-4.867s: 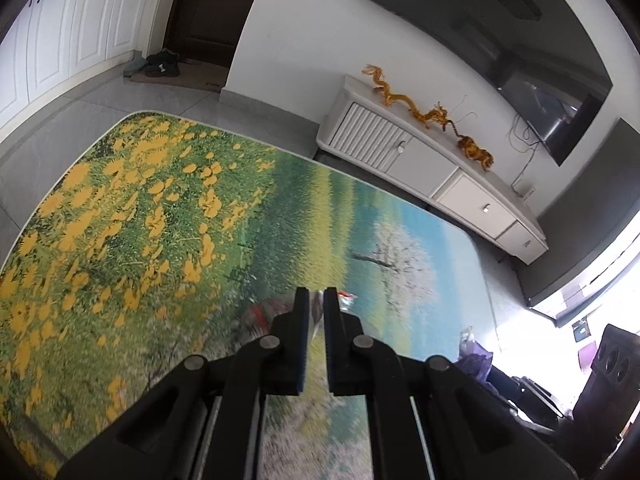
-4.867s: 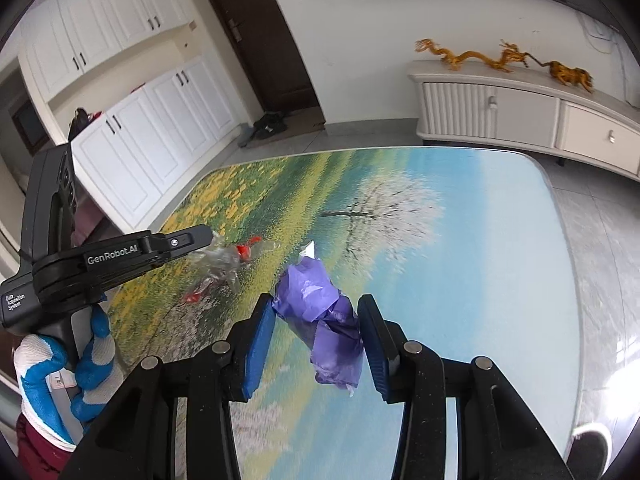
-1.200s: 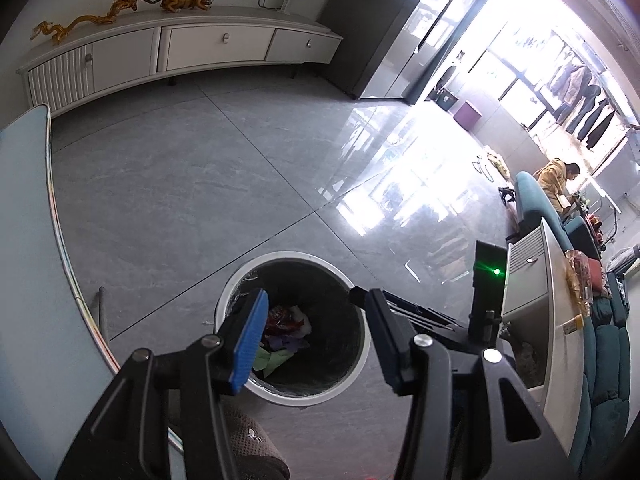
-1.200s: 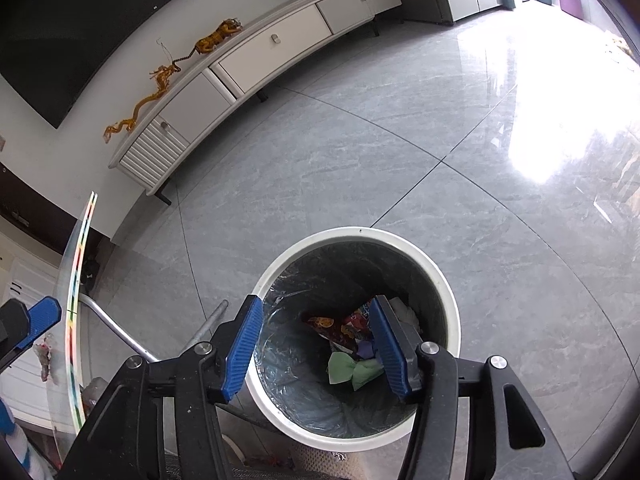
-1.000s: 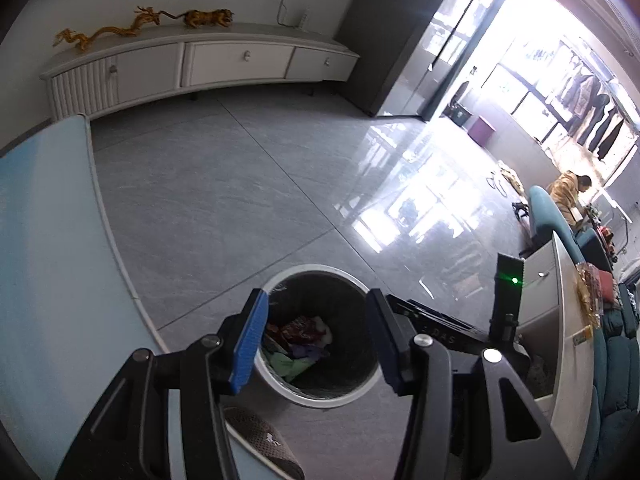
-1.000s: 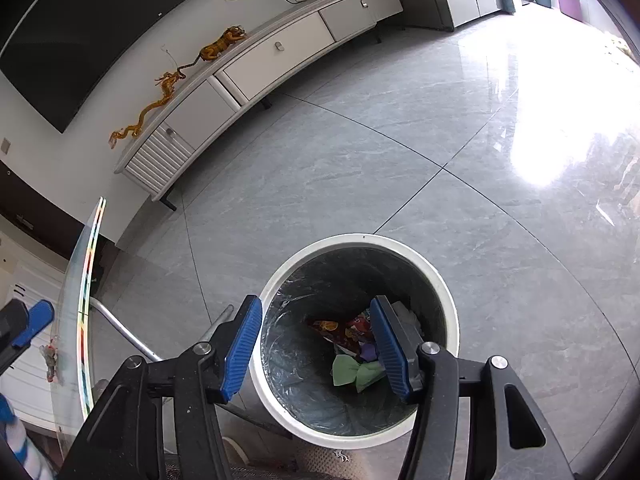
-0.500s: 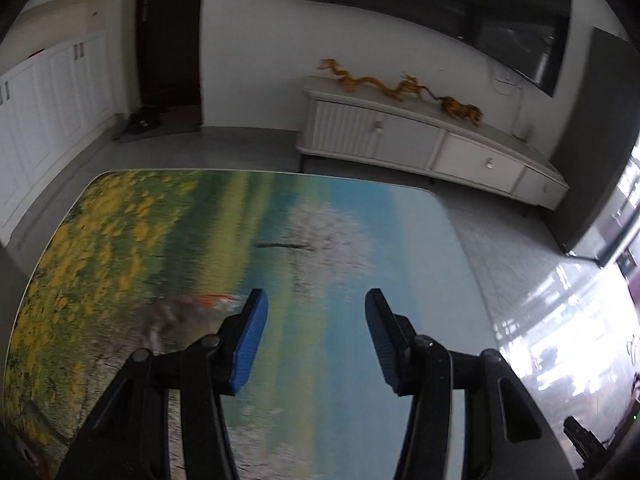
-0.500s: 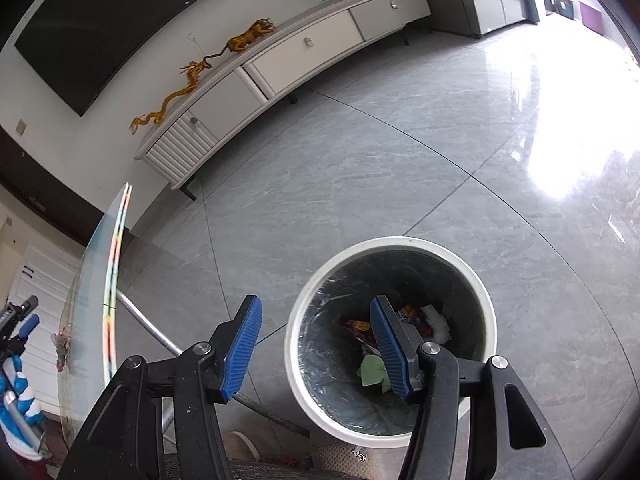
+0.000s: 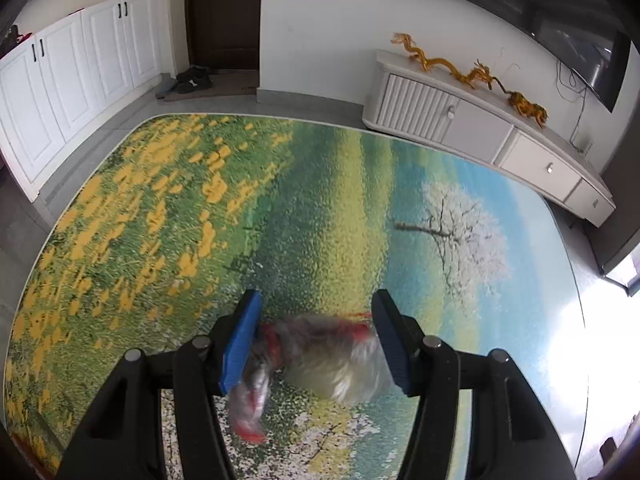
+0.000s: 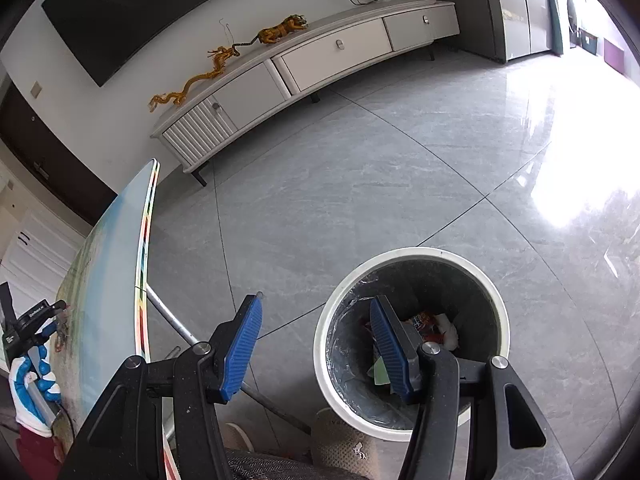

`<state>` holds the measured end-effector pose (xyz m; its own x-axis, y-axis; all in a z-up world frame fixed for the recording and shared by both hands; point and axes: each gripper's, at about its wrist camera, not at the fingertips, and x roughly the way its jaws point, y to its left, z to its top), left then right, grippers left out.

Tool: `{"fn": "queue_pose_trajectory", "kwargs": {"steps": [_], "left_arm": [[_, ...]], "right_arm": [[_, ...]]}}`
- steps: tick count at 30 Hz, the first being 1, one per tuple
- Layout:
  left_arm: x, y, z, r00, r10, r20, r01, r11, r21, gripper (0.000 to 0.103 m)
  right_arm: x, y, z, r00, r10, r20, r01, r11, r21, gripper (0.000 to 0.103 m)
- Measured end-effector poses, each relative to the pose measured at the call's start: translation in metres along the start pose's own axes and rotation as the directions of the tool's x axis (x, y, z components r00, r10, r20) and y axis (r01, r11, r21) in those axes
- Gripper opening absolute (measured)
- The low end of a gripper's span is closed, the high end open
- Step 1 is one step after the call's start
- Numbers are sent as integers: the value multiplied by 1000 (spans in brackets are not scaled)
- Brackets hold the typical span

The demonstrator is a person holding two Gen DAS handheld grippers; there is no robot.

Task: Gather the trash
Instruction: 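Carry the clear wrapper with the left tool toward the trash bin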

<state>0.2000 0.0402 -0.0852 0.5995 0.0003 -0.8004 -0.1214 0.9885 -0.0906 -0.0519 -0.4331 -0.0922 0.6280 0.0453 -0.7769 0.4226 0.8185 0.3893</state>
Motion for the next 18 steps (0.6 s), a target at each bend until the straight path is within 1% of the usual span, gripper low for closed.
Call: {"fn": "queue_pose_trajectory", "kwargs": {"steps": [3,6,8,9,10,11,14,18], "left_arm": [[4,-2,-3,1000,-12,-19,12,1000,10,56],[2,-6,-7,1000,-17,-5,18,999,42,55],[-1,-10,-12,1000,-25,2,25,998,62,43],[-2,-12,-14,1000,-22,6,21,997,71,39],[-4,-14,-16,1000,-16,10,15,997,82,32],[-5,-15,-18,1000,-13,13,11,996,90,28],[-10,-20,-24,1000,-18,17,16,994,109,23],[-18,-27,-34,999,-34,17,32,993,113,21]], "right_arm": [[0,3,2,1000,-7,-1,7,1000,-7,54],[1,8,1,1000,-6,-1,5,1000,-16,54],[1,11,0,1000,-3,-2,3,1000,-21,54],[2,12,0,1000,-1,-2,1,1000,-22,54],[2,12,0,1000,1,-3,-1,1000,-22,54],[2,11,-1,1000,4,-4,-4,1000,-23,54],[3,10,-2,1000,9,-7,-9,1000,-23,54],[1,4,-2,1000,18,-5,-18,1000,-12,54]]}}
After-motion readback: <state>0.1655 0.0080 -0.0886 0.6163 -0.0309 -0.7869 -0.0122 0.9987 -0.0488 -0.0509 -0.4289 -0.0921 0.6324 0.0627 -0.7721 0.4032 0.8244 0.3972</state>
